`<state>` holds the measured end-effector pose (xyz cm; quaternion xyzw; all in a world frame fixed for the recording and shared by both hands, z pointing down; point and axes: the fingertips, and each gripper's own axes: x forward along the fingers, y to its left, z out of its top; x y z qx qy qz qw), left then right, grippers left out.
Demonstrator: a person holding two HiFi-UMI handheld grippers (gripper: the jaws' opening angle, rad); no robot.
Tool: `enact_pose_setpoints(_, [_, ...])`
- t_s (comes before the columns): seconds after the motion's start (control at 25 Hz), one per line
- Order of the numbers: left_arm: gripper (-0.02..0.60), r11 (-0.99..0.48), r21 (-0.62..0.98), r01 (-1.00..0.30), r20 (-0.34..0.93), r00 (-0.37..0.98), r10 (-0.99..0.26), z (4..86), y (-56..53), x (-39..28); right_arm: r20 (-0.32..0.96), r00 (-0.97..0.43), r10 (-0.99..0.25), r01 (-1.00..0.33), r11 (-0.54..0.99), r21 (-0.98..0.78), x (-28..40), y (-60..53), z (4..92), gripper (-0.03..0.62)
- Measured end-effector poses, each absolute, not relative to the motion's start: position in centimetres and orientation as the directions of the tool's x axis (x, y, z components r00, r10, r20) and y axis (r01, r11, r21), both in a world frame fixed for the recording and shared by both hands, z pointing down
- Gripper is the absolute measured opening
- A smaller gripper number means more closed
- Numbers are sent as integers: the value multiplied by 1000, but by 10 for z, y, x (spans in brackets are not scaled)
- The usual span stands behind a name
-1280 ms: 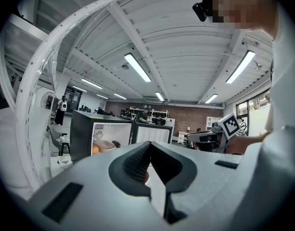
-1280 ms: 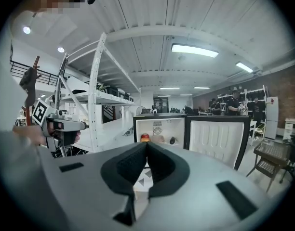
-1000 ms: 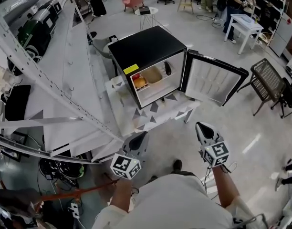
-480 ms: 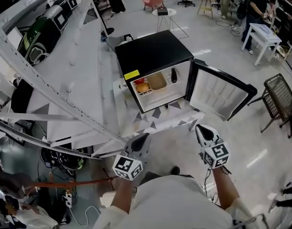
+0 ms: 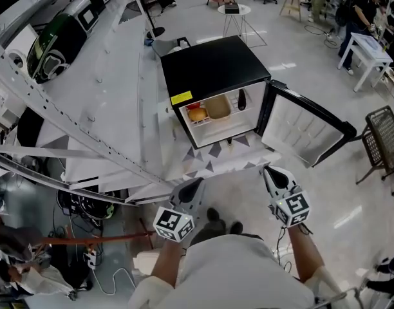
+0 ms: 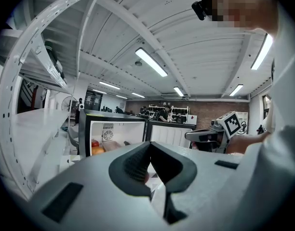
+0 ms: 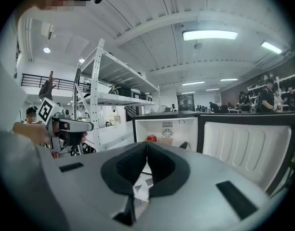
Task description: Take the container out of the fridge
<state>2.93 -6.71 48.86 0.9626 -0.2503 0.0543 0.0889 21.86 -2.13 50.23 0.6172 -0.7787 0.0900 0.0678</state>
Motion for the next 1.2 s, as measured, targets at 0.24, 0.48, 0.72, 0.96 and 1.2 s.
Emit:
enact_pose_setpoints(0.24, [2, -859, 157, -488, 146, 871, -469, 495, -92, 33, 235, -223, -946, -975, 219, -46, 222, -41, 507, 6])
enact_pose_setpoints(0.48, [2, -873, 160, -462, 140, 886, -443, 500, -129, 36, 266, -196, -944, -980, 200, -15, 227, -71, 511, 6])
enact_pose_setpoints(0.72, [2, -880, 172, -442, 135, 896, -423, 508, -169, 32, 283, -171, -944, -983, 183, 18, 229, -111, 513, 6])
enact_pose_setpoints(0.96, [2, -895, 174, -411, 130, 910, -393, 512, -205, 28, 284, -151, -947, -984, 173, 53, 221, -152, 516, 8])
enact_pose_setpoints(1.2, [2, -912, 178, -369, 127, 928, -350, 515, -223, 29, 269, -132, -954, -985, 156, 70, 215, -179, 513, 31])
